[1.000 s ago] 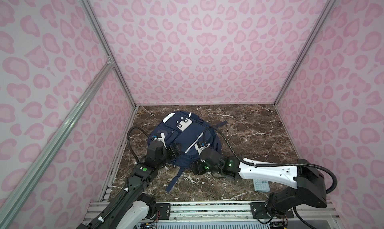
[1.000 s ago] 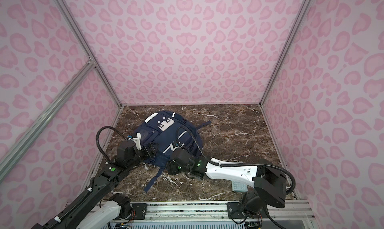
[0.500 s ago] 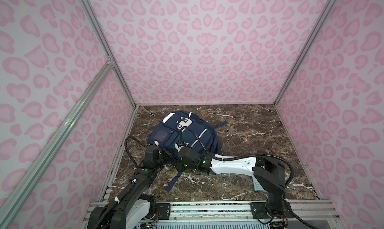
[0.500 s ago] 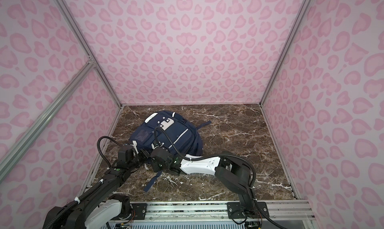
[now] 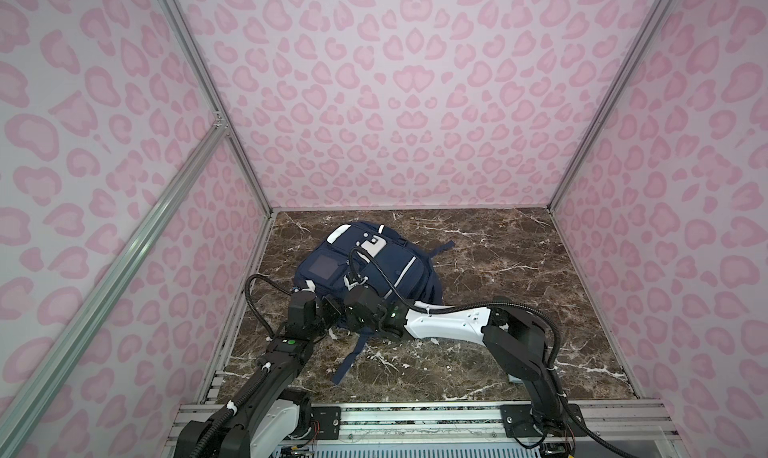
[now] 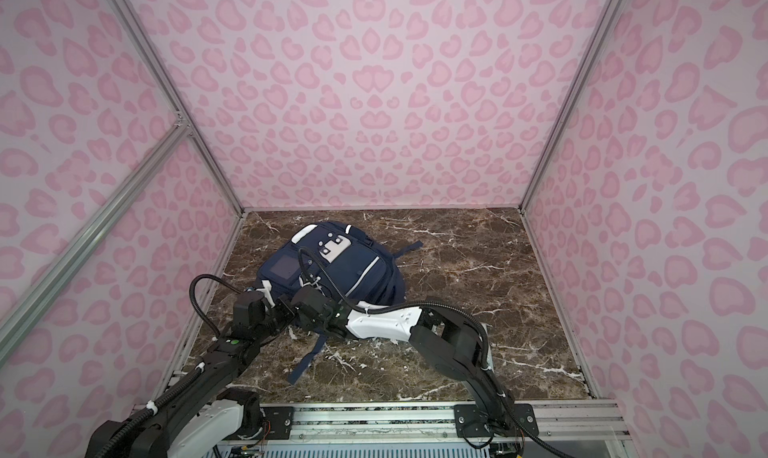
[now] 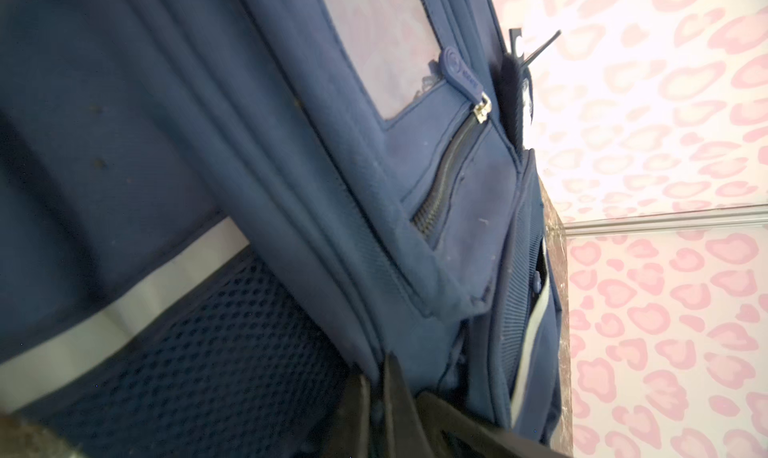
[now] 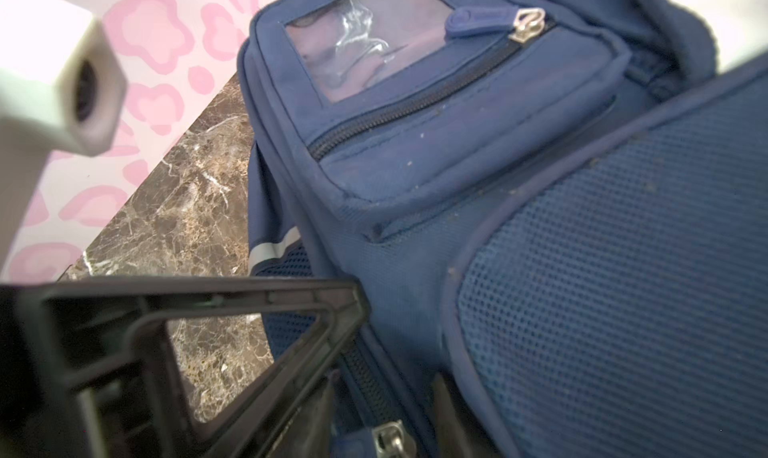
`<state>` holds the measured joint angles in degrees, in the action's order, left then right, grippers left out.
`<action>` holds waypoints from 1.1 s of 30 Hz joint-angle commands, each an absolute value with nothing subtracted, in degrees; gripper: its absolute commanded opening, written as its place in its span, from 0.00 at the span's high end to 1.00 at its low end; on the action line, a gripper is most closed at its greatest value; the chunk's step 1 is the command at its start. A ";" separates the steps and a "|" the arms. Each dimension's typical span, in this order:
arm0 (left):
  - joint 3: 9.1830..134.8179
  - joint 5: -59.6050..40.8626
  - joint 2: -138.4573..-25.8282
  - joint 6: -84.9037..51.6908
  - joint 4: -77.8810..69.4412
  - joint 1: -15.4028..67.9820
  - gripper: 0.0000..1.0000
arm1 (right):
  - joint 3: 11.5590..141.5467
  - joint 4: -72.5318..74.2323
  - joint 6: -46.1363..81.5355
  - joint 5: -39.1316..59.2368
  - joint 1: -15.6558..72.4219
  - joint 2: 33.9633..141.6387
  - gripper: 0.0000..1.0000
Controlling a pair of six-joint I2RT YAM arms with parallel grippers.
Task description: Pack the student bag
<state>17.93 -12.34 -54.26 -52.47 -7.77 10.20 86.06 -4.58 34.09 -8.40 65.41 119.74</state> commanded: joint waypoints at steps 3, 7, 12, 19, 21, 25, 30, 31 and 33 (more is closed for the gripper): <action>17.90 -19.83 -54.91 -54.71 -10.25 10.93 0.96 | 85.61 -1.32 39.78 -4.17 65.21 120.88 0.59; 18.69 -18.32 -52.84 -53.11 -7.02 10.98 0.96 | 85.61 -5.89 38.90 -7.67 64.46 121.29 0.80; 18.58 -16.09 -49.95 -51.73 -3.77 11.02 0.97 | 78.03 -4.33 39.45 -7.56 64.45 116.34 0.88; 18.07 -16.26 -50.61 -51.77 -4.75 11.51 0.96 | 77.23 -3.35 40.62 -3.05 67.46 113.45 0.64; 17.92 -16.67 -51.29 -52.07 -5.17 11.50 0.96 | 77.66 -5.47 41.52 -3.86 68.09 112.49 0.60; 17.43 -17.41 -50.99 -53.24 -6.60 12.34 0.96 | 77.46 -7.28 42.25 -6.52 66.85 112.57 0.65; 17.84 -16.61 -49.72 -53.00 -5.07 13.01 0.96 | 77.17 -6.30 43.07 -4.27 65.20 114.38 0.77; 17.83 -16.59 -49.62 -53.18 -5.09 13.22 0.96 | 77.17 -5.56 43.23 -3.61 65.51 114.80 0.77; 17.47 -16.62 -49.64 -53.87 -5.64 13.77 0.97 | 78.02 -5.52 42.92 -3.27 65.90 115.77 0.77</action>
